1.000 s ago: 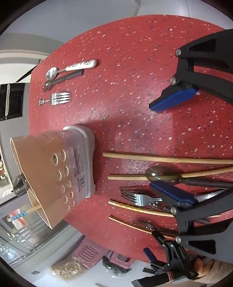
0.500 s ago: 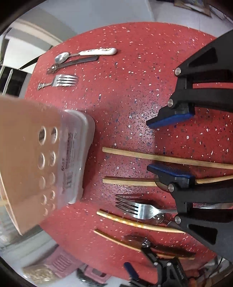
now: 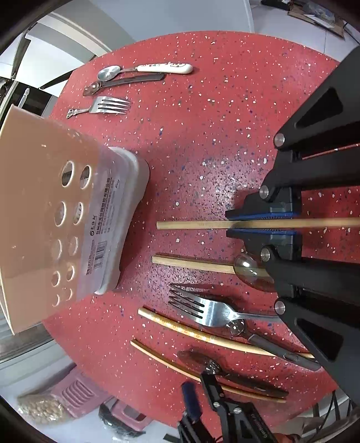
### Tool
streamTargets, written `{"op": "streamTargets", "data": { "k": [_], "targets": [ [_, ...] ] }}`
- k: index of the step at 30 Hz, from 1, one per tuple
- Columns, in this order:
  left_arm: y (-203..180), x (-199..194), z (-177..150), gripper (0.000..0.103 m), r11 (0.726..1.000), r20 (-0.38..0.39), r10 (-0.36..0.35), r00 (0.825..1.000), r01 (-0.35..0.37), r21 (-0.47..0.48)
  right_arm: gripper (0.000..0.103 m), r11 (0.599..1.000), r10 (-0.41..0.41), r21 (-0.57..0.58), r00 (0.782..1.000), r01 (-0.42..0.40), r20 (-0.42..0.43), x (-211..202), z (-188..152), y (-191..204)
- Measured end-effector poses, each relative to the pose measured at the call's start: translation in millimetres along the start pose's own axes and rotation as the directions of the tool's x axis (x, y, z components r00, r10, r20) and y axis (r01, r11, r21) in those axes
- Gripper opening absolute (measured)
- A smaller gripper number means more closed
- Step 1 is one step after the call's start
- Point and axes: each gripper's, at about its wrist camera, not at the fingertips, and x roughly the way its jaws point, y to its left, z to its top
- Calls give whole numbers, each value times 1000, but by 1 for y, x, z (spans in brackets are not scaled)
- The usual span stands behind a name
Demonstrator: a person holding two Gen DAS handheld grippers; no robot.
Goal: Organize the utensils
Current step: 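Grasp a plain wooden chopstick with the right tool while the left tool grasps another chopstick, then lower both held wooden chopsticks into the beige holder and open both tools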
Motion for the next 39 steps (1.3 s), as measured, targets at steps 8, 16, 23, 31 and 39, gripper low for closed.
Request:
{"op": "streamTargets", "data": {
  "k": [8, 16, 23, 31, 39],
  "targets": [
    [-4, -9, -20, 31, 997, 89, -11, 996, 17, -70, 6, 996, 88, 22, 994, -89, 71, -15, -25, -9],
    [0, -48, -40, 31, 983, 277, -16, 961, 65, -169, 6, 981, 174, 48, 965, -187, 197, -44, -45, -26],
    [-2, -80, -42, 31, 967, 395, -37, 918, 132, -217, 7, 966, 225, 53, 926, -253, 302, -70, -55, -34],
    [-7, -110, -36, 31, 957, 482, -50, 875, 181, -228, 7, 958, 242, 52, 892, -282, 383, -99, -50, -42],
    [-10, -139, -16, 31, 952, 568, -51, 821, 212, -221, 6, 953, 247, 44, 857, -299, 453, -127, -35, -50]
  ]
}}
